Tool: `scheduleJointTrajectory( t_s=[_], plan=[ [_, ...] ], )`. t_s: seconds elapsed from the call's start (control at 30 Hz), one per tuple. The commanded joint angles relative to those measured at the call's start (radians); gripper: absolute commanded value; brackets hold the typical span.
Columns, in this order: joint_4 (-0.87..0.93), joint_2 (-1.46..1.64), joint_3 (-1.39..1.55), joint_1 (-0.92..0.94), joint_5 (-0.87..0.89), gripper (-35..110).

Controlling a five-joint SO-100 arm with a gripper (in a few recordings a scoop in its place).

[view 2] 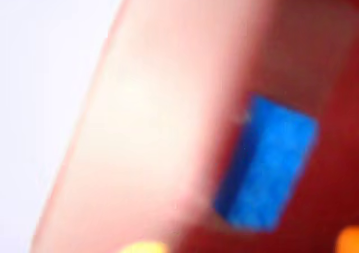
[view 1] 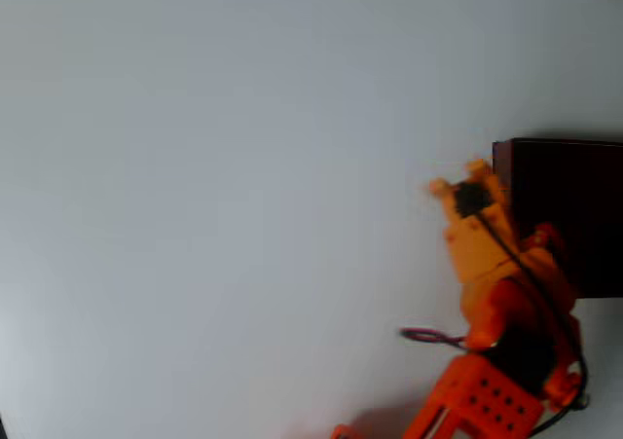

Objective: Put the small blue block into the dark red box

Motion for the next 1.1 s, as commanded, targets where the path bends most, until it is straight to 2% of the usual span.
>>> scheduleJointTrajectory(
  t_s=[0.0, 0.1, 0.33, 0.47, 0.63, 1.07],
  plan=[
    [0.101, 0.195, 0.051, -0.114, -0.018, 8],
    [0.176, 0.337, 0.1, -0.27, -0.035, 0],
    [0.224, 0.684, 0.304, -0.663, -0.158, 0],
    [0.252, 0.894, 0.437, -0.801, -0.239, 0],
    [0.383, 1.315, 0.66, -0.867, -0.341, 0],
    [0.426, 1.322, 0.773, -0.91, -0.353, 0]
  ],
)
